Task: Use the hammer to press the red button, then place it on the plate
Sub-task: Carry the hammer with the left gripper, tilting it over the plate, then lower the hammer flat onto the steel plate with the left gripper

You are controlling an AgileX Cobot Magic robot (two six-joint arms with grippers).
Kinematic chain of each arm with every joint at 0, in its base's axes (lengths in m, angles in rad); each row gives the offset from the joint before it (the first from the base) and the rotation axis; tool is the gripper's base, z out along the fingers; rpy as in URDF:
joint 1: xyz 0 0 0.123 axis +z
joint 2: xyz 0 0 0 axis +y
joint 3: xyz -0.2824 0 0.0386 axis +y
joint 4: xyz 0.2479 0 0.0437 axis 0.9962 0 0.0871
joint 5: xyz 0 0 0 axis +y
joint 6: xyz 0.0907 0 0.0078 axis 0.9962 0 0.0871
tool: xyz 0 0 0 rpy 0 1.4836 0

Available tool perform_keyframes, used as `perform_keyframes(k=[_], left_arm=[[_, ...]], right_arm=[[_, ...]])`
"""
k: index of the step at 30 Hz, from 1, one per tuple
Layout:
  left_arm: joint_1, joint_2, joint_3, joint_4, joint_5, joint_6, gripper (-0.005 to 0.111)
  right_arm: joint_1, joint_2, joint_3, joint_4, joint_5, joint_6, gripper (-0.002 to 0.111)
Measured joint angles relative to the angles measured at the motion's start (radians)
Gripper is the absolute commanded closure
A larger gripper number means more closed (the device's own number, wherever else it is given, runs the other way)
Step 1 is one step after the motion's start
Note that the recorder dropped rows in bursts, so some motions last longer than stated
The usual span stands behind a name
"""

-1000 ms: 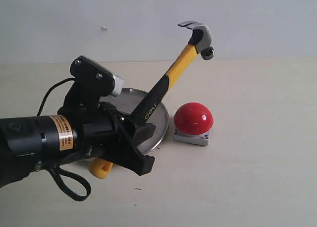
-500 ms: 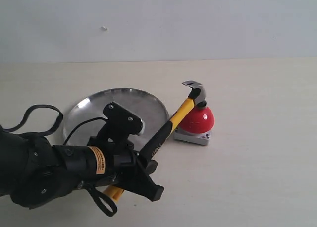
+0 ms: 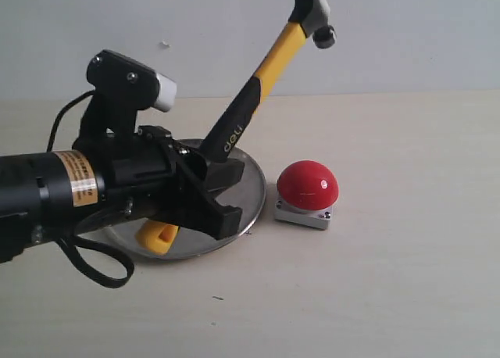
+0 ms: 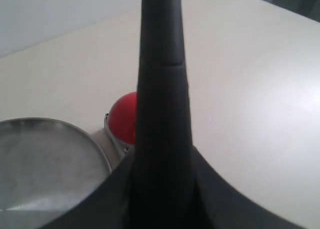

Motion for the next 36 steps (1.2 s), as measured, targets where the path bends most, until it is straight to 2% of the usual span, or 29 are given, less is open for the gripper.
perform_keyframes(k=[4,10,12,19,24,30,36], left_arm=[[0.005,-0.043,0.0,0.0,0.02,-0.039,0.107],[0.056,-0.049,0.011,-0.004,0.019,-0.162,0.107],[0.074,-0.049,0.043,-0.009,-0.03,-0.197,0.107],[0.155,-0.052,0.218,-0.008,-0.331,-0.313,0.107],[0.243,-0.04,0.283,0.029,-0.396,-0.413,0.107],[0.357,0.058,0.271,0.304,-0.423,-0.734,0.107],[0.45,0.204,0.166,0.652,-0.52,-0.963,0.107]], right_arm=[[0.0,0.0,0.0,0.0,0.0,0.0,0.108],[0.0,0.0,0.0,0.0,0.0,0.0,0.108],[0.0,0.0,0.0,0.0,0.0,0.0,0.108],[0.0,0.0,0.0,0.003,0.0,0.0,0.108],[0.0,0.0,0.0,0.003,0.0,0.0,0.108],[0.0,0.0,0.0,0.003,0.0,0.0,0.108],[0.0,0.0,0.0,0.003,0.01,0.0,0.108]])
